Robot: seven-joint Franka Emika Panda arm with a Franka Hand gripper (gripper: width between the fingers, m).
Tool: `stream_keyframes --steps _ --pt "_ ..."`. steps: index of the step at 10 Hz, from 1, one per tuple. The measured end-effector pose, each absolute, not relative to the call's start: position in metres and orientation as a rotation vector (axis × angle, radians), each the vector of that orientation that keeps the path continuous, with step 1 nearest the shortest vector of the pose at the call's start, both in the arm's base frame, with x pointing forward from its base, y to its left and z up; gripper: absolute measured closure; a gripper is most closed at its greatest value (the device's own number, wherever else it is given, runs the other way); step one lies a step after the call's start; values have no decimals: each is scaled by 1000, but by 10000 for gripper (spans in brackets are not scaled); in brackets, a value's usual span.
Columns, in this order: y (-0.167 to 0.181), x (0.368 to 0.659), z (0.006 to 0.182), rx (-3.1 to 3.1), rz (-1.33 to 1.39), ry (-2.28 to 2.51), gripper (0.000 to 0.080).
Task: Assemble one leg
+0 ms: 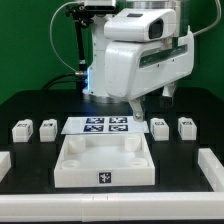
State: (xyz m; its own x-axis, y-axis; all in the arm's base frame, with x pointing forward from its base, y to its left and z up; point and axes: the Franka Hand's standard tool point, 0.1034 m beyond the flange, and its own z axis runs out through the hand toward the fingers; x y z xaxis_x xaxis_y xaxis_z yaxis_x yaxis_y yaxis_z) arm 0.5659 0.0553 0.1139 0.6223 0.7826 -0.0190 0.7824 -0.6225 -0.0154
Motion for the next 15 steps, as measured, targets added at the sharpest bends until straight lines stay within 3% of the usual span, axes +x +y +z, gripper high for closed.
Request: stream_keyframes --steps 13,15 --pt "54 564 113 -2819 29 -1378 150" --pt "32 513 92 -2713 18 -1588 150"
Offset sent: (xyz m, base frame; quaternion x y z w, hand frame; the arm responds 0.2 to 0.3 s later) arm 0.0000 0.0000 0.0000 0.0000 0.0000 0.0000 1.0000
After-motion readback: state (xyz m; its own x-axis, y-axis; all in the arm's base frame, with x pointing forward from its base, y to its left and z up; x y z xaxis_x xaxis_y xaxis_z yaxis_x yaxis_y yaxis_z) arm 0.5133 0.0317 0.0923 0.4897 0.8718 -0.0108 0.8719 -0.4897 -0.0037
